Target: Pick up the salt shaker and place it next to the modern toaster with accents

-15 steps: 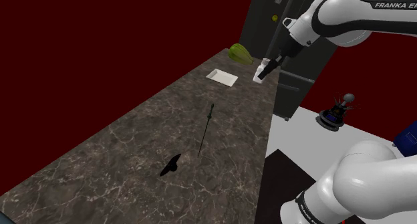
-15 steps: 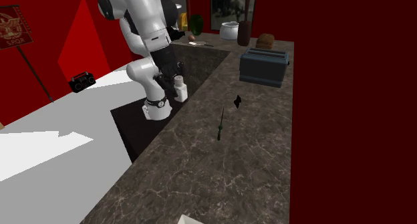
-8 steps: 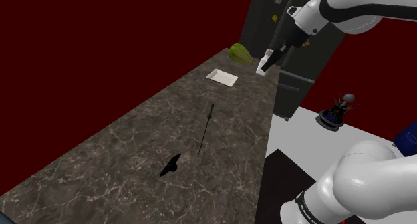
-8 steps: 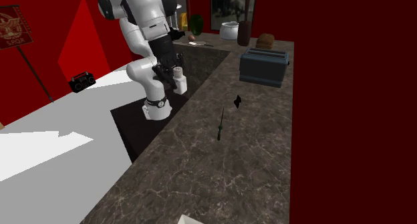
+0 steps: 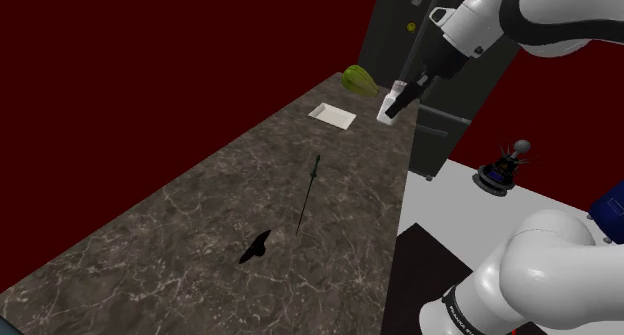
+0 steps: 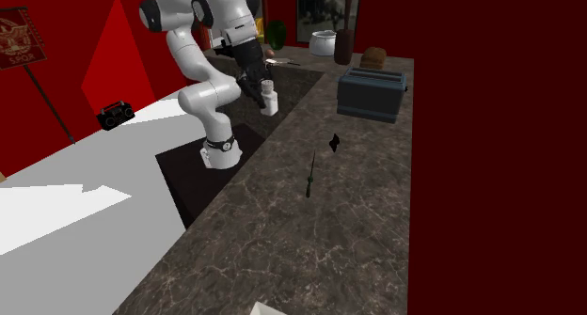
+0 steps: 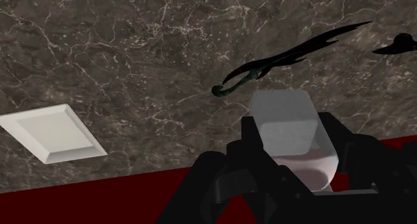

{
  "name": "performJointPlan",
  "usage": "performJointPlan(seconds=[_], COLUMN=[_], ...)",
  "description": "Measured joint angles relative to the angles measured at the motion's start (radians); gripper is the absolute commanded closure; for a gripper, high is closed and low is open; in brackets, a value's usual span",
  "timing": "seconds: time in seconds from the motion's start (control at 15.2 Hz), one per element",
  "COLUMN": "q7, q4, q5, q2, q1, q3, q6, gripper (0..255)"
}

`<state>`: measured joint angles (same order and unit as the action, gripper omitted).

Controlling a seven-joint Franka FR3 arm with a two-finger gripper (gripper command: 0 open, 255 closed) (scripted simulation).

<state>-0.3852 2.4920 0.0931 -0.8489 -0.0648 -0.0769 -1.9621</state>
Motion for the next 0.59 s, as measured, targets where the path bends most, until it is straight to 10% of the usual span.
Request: performJointPlan(seconds=[0.59], q7=[0.213], q4=[0.063], q5=[0.100], q2=[-0.133], q1=[-0.071], q3=[0.211], q6=[0.044], gripper=[255])
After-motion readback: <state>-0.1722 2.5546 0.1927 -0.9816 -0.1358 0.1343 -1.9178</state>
